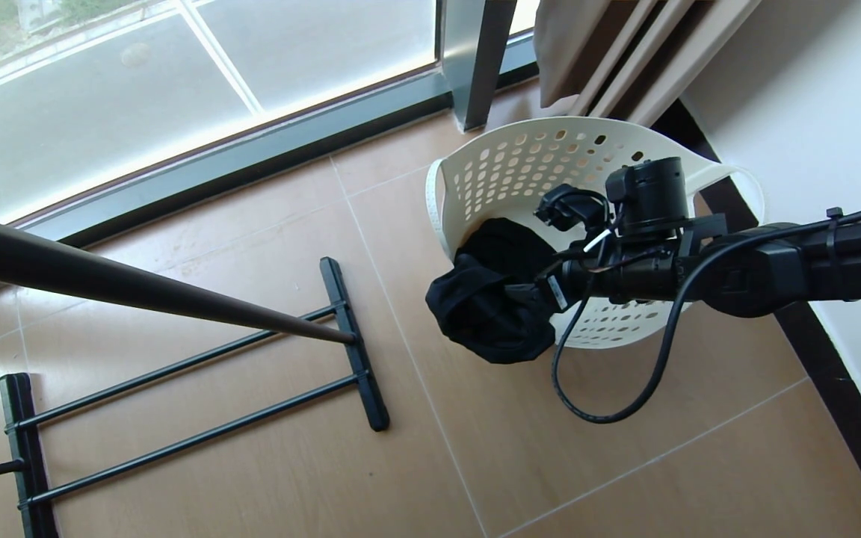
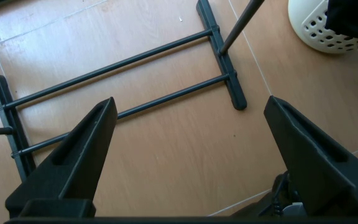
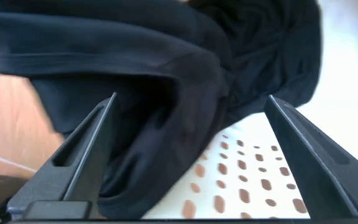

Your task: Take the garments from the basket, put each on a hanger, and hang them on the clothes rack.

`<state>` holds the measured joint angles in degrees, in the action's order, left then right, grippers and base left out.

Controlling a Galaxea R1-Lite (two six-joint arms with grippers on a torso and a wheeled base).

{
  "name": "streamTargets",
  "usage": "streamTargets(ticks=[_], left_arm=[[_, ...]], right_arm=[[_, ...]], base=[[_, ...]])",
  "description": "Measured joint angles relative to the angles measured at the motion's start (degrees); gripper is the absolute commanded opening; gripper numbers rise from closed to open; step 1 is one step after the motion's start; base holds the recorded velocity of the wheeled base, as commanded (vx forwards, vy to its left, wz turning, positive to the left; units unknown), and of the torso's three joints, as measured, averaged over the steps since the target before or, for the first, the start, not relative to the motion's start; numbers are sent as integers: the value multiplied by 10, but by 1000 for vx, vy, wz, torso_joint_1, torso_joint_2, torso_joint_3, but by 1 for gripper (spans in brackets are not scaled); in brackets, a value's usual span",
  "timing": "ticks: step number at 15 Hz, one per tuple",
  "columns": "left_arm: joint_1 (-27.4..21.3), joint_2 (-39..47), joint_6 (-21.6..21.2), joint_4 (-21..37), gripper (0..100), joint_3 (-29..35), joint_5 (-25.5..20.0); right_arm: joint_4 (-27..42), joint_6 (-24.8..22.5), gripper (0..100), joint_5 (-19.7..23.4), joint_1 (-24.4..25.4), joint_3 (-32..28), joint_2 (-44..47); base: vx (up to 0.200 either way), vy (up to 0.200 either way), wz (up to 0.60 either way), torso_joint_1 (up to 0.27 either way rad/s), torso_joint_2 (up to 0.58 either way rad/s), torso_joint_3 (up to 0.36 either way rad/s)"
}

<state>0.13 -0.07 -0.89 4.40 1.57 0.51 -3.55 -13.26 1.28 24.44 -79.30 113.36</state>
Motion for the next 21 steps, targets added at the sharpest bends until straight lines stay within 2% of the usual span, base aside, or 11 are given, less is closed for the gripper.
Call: streamTargets(ticks=[10,17,18,21], left_arm=[[0,0,0,0,100,0,0],[0,0,0,0,100,0,0],[0,0,0,0,100,0,0],[0,0,0,0,100,0,0]], right_arm=[[-18,0,100,-3,-20,13,30],[-18,31,100,-12,-21,-42,71],[-18,37,0,-13,-21,-50,79],[-18,54,0,-18,-22,-73,101]], base=[[0,0,0,0,0,0],[0,0,0,0,0,0],[0,0,0,0,0,0],[0,0,0,0,0,0]])
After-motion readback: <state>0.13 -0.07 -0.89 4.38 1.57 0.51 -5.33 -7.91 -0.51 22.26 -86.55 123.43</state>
